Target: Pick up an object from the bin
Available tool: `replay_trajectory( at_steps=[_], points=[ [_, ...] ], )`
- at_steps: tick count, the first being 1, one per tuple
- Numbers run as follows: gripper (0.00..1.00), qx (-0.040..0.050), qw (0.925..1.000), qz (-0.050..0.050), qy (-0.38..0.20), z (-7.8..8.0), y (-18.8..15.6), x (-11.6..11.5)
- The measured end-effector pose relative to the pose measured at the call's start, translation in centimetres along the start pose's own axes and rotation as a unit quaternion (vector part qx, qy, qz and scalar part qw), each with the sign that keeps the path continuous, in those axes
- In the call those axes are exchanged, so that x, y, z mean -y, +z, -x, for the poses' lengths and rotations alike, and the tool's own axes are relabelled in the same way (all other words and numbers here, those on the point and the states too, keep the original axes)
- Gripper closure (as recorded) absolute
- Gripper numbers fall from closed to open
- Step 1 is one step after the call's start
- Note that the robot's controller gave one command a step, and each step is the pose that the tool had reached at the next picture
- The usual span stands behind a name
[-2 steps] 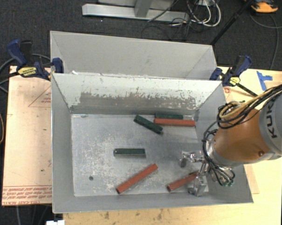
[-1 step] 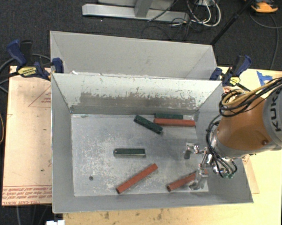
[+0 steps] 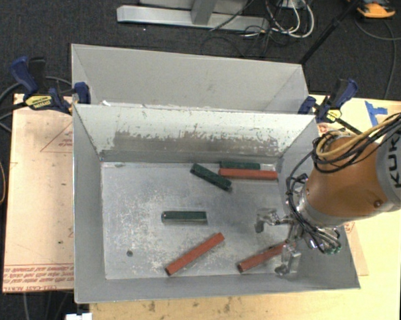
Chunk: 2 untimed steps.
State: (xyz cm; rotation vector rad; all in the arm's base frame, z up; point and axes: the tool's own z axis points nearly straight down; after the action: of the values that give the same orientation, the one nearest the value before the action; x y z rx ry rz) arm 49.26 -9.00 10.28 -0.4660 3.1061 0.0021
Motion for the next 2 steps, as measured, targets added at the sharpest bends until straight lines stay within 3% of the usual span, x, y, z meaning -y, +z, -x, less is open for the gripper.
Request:
replay_trajectory(
  at_steps=[1,2],
  points=[
    [0.00,0.0077,0.9920,-0.004,-0.126,-0.13,3.01,-1.07],
    [0.00,0.0056,0.9921,-0.002,-0.125,0.25,2.88,-1.07]
  ],
)
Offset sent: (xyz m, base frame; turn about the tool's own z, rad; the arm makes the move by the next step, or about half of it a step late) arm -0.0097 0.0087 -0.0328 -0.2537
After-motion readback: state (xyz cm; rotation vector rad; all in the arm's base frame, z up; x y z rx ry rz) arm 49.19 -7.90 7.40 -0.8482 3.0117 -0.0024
